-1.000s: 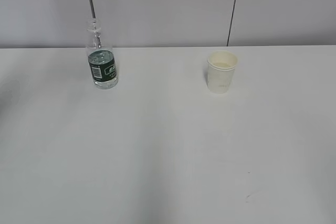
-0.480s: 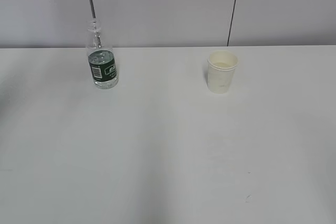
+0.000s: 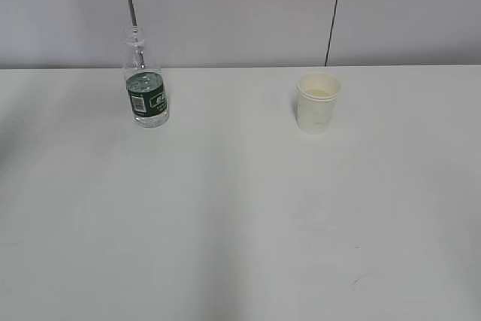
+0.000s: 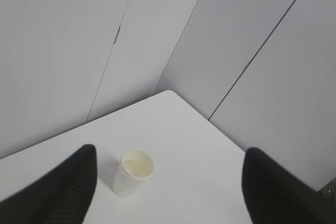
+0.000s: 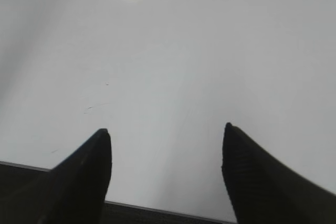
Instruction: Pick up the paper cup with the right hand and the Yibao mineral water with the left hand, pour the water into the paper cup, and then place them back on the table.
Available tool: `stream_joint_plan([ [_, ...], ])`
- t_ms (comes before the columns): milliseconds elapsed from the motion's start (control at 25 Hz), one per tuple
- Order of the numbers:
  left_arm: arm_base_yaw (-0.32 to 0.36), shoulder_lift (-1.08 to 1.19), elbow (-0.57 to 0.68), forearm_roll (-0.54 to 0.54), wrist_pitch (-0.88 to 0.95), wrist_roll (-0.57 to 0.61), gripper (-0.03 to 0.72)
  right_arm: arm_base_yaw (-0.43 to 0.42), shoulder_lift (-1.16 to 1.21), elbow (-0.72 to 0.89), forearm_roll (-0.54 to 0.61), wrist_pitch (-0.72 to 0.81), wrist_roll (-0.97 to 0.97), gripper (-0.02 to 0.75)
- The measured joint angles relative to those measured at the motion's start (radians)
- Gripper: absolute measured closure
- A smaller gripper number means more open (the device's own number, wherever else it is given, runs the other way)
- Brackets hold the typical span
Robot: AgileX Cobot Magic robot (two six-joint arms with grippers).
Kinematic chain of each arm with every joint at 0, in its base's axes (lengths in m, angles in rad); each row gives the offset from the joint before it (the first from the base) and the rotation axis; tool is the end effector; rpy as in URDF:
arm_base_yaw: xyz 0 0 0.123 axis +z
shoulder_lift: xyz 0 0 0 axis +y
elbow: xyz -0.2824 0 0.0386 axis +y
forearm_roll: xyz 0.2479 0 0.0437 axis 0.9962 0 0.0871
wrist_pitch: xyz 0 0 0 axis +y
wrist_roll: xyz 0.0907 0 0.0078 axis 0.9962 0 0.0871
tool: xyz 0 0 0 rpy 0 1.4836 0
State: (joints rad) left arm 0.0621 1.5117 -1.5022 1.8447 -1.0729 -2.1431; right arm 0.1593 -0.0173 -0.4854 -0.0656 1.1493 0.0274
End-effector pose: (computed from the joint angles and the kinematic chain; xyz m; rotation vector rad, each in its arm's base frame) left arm 0.3195 -0.0572 0.4304 0.5637 1.7916 -0.9581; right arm -0.0089 -0.0069 0.2662 -0.1336 2.1242 0.0307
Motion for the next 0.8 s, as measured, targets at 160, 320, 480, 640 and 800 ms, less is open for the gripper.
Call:
stream_joint_plan([
  [160, 0.000, 0.000, 0.000, 0.000, 0.016, 0.000, 0.167, 0.000, 0.000, 0.000, 0.000, 0.000, 0.000, 0.220],
  [320, 0.000, 0.000, 0.000, 0.000, 0.066, -0.004, 0.167, 0.000, 0.000, 0.000, 0.000, 0.000, 0.000, 0.220],
  [480, 0.000, 0.000, 0.000, 0.000, 0.176, -0.008, 0.167, 0.000, 0.000, 0.000, 0.000, -0.002, 0.000, 0.220],
  [640, 0.000, 0.000, 0.000, 0.000, 0.318, -0.008, 0.168, 0.000, 0.000, 0.000, 0.000, -0.002, 0.000, 0.220],
  [800, -0.002, 0.000, 0.000, 0.000, 0.510, -0.008, 0.189, 0.000, 0.000, 0.000, 0.000, -0.002, 0.000, 0.220],
])
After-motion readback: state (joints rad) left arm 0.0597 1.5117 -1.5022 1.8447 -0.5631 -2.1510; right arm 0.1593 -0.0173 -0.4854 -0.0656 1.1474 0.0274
